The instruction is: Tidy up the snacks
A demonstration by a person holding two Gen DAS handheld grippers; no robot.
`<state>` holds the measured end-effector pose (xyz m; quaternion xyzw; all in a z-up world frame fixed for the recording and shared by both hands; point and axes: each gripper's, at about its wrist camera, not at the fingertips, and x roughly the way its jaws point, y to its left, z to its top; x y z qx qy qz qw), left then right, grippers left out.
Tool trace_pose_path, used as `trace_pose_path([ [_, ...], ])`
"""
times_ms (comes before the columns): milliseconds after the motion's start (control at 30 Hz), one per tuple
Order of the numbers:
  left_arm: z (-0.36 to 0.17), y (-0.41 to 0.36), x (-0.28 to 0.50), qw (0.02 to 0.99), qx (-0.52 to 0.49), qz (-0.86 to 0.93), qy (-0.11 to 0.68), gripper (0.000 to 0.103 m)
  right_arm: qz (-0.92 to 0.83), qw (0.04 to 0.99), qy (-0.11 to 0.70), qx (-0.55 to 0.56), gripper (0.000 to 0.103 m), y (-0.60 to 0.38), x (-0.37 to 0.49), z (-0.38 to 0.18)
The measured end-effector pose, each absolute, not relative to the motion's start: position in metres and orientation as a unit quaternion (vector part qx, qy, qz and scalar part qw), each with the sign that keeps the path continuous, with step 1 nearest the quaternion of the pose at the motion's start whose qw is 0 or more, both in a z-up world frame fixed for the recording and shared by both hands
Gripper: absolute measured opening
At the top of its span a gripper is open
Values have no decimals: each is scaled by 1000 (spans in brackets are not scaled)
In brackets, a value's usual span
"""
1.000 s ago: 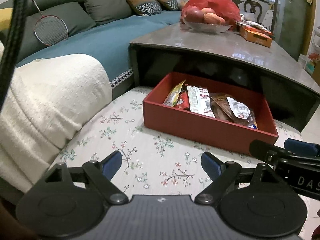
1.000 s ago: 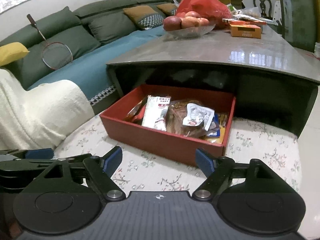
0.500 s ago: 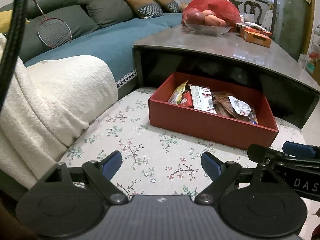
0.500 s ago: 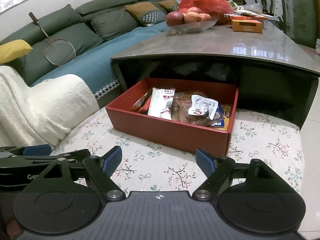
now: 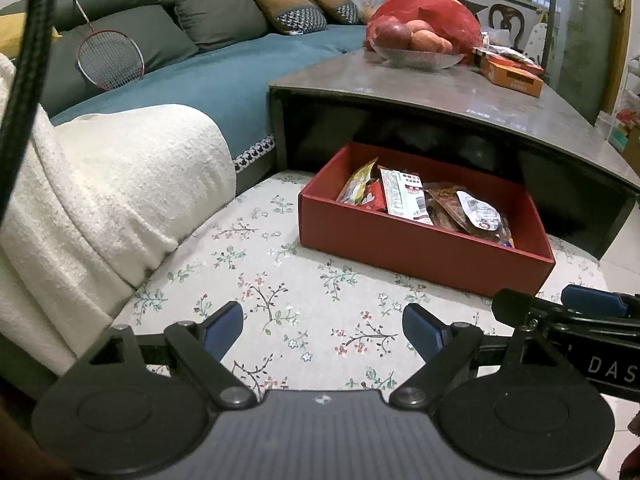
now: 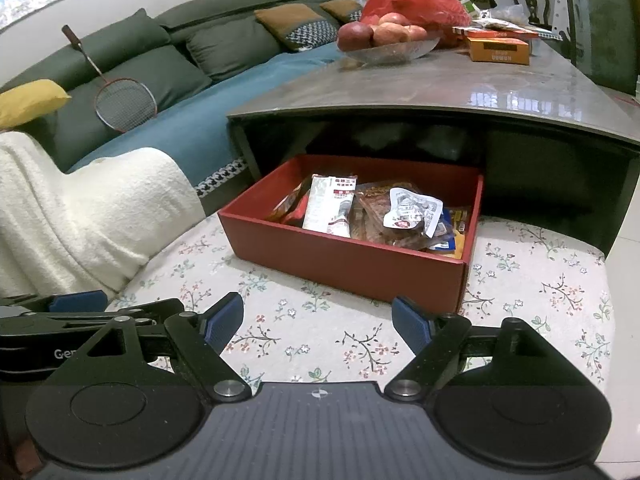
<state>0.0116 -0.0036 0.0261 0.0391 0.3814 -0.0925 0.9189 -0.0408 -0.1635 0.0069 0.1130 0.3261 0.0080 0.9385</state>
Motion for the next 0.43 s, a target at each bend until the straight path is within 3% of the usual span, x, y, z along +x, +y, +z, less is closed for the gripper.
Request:
trace_pose_path([
  [433, 26, -3, 8, 923, 42, -86, 373, 82, 13, 937, 329, 117, 87, -164, -40, 6],
])
